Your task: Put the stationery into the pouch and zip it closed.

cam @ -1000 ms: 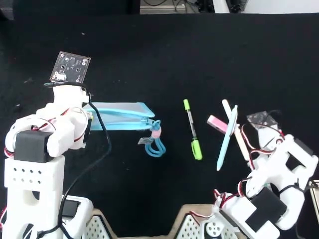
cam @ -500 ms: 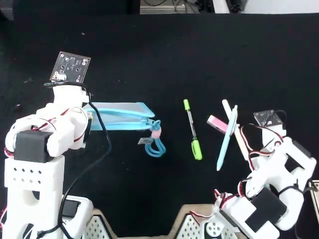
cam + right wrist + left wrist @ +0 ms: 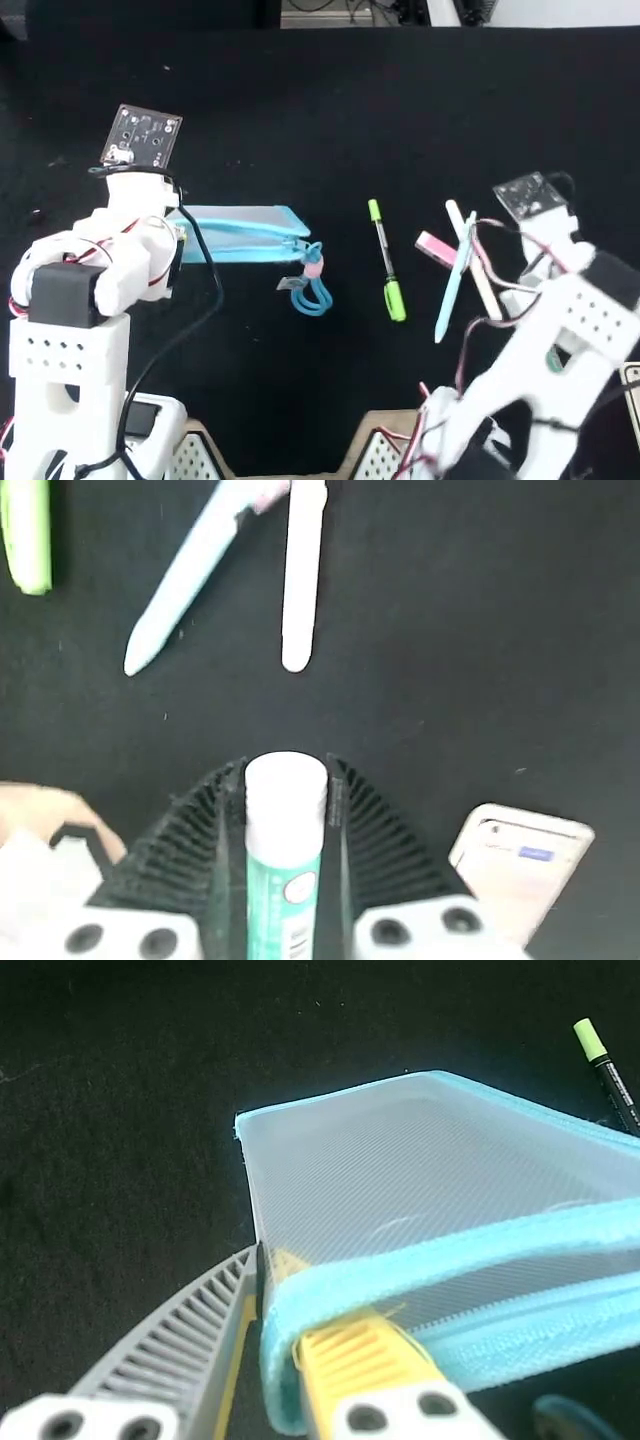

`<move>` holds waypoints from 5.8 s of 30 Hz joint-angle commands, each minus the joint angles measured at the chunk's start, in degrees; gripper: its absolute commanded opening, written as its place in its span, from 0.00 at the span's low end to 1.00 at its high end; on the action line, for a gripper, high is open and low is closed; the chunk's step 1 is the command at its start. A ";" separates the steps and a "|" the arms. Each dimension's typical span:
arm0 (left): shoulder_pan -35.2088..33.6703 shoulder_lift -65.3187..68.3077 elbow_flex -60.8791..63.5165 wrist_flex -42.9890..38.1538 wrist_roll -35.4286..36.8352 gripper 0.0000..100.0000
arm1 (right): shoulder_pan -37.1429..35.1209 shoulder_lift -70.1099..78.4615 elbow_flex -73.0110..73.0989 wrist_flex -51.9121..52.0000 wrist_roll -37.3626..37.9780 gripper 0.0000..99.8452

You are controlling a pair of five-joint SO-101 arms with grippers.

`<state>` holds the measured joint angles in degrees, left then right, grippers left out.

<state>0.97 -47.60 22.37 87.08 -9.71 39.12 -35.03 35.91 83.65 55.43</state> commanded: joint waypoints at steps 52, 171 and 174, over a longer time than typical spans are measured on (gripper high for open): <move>1.10 0.44 1.45 1.41 -0.26 0.03 | -90.02 -59.38 46.55 -91.87 -38.51 0.01; 0.75 0.44 1.63 1.93 -0.35 0.03 | -42.02 60.70 -58.51 6.15 -46.24 0.01; 0.75 0.44 1.63 1.93 -0.35 0.03 | -42.02 53.05 -54.02 6.33 -46.24 0.01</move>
<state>1.49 -47.60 23.08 88.75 -9.71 -3.78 29.49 -19.74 88.92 8.57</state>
